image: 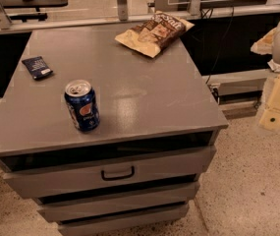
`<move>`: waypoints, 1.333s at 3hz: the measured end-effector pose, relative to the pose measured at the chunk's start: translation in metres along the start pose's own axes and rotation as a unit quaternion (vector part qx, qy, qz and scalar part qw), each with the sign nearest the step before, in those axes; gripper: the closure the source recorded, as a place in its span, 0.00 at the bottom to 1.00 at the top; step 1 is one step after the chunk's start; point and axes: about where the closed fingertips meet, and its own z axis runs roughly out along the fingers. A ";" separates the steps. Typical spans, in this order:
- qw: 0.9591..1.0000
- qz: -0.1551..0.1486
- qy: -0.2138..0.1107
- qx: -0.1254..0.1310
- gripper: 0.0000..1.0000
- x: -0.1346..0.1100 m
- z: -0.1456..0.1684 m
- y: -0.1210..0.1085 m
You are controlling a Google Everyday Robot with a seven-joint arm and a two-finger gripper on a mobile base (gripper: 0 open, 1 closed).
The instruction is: Move pepsi can near brown chip bag
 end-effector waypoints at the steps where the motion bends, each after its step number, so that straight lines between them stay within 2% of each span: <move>1: 1.000 0.000 0.000 0.000 0.00 0.000 0.000 0.000; 2: 0.998 0.000 -0.061 -0.015 0.00 -0.030 0.024 -0.004; 3: 0.981 -0.019 -0.189 -0.044 0.00 -0.107 0.071 -0.014; 4: 0.949 -0.033 -0.305 -0.066 0.00 -0.182 0.090 -0.018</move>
Offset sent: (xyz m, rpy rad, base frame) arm 0.0676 0.1173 -0.0529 0.4858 -0.0018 0.1436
